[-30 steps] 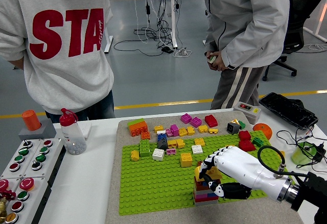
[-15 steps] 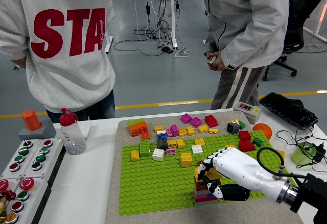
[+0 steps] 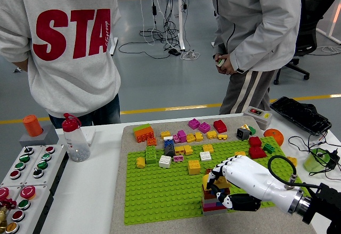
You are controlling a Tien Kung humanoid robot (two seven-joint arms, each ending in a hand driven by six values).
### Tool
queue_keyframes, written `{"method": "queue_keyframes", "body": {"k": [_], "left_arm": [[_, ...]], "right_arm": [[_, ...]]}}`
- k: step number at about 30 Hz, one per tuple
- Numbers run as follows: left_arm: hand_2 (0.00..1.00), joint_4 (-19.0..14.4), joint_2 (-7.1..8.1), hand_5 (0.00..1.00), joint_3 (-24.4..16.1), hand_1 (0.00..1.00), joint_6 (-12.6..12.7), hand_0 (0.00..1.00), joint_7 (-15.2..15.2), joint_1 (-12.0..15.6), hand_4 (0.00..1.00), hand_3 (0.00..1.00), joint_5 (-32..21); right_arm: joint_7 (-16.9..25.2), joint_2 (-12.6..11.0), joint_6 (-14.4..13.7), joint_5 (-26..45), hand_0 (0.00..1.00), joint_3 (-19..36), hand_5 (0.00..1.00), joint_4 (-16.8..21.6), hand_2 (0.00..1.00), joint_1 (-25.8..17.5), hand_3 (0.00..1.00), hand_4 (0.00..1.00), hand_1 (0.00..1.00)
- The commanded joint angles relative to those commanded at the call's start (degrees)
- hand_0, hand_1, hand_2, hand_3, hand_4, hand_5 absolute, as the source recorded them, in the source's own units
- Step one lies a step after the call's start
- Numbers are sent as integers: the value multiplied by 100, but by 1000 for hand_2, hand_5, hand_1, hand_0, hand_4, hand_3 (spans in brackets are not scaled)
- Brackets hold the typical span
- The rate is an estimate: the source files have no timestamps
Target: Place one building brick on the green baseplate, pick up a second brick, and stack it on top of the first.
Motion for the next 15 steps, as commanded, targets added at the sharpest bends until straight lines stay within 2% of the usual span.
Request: {"method": "queue_keyframes", "body": {"k": [15], "left_arm": [[689,0,3,998,35,687,0,663,-8,-19,289,578,-54]], "right_arm": [[-91,-17,75,2,480,66,338,25,550,-60,520,312,546]]}}
